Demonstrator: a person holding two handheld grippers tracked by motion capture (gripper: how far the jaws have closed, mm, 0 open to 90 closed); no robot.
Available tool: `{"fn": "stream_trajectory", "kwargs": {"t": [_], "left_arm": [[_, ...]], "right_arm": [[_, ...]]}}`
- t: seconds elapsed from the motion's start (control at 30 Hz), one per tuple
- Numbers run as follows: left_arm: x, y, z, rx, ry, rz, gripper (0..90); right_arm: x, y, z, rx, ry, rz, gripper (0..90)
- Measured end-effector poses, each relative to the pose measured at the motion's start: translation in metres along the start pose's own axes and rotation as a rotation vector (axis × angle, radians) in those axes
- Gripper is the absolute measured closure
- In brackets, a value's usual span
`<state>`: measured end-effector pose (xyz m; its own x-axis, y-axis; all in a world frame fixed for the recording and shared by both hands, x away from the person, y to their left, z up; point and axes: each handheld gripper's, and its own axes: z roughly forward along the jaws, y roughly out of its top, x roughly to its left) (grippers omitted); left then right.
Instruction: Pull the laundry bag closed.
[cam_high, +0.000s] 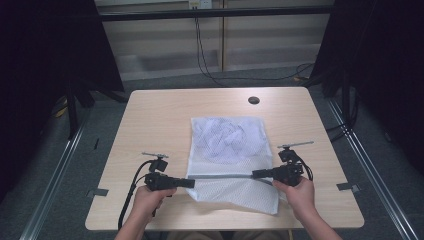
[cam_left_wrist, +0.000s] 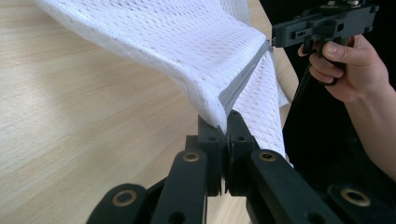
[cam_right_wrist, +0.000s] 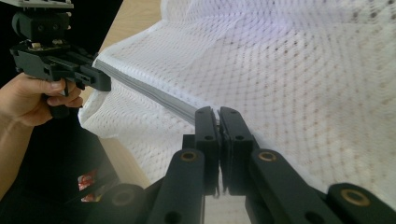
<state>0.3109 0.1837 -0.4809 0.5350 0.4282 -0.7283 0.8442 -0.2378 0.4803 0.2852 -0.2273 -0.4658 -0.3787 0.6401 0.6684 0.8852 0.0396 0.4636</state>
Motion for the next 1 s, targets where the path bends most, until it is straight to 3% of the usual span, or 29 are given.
{"fn": "stream_trajectory", "kwargs": {"t": [0.23,1.0], "left_arm": [[0.0,-0.001,0.001,0.004,0.003,-0.004,88.0],[0.0,-0.002,-0.001,0.008,-0.001,-0.005,87.9]], "right_arm": [[-0.007,-0.003,-0.008,-0.016,-0.003,-0.001,87.0],[-0.009,-0.004,-0.012,-0.013,-0.005,-0.002,87.0]]}}
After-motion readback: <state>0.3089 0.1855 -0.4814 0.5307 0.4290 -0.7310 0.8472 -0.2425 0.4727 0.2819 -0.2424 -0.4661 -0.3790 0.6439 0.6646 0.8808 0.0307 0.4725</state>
